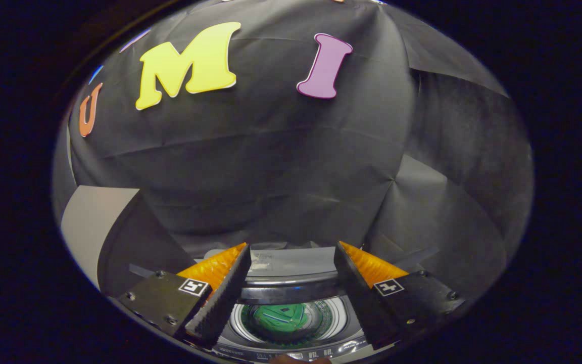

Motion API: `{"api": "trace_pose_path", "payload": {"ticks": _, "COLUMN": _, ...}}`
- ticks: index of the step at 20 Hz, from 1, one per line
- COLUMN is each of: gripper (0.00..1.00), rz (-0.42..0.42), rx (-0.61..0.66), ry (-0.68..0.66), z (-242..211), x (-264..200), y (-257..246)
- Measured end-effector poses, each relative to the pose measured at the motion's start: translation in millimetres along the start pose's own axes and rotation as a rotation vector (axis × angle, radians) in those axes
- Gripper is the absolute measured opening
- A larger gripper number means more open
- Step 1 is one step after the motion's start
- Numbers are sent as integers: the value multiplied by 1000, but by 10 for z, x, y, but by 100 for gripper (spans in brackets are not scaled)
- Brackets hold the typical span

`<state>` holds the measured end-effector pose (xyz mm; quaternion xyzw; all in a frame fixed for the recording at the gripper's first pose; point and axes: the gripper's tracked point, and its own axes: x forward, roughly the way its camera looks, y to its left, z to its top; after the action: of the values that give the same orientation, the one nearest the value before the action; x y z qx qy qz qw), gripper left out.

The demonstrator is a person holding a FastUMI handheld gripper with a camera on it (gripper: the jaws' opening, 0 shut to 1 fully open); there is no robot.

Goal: Put the clothes into the washing machine and then close the washing machine lid.

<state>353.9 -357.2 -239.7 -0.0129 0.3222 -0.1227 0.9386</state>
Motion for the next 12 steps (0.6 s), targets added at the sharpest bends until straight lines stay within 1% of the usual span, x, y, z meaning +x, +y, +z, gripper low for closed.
{"api": "trace_pose_path", "payload": {"ticks": 3, "gripper": 100, "rz": 12, "rx": -4, "ry": -10, "z": -109, "x": -63, "y": -13}}
{"api": "trace_pose_path", "payload": {"ticks": 8, "gripper": 100, "rz": 55, "rx": -3, "ry": -3, "z": -312, "x": -131, "y": -29}}
{"api": "trace_pose_path", "payload": {"ticks": 10, "gripper": 100, "rz": 71, "rx": 1, "ry": 19, "z": -448, "x": -117, "y": -36}}
{"api": "trace_pose_path", "payload": {"ticks": 12, "gripper": 100, "rz": 71, "rx": 10, "ry": 81, "z": -701, "x": -77, "y": -97}}
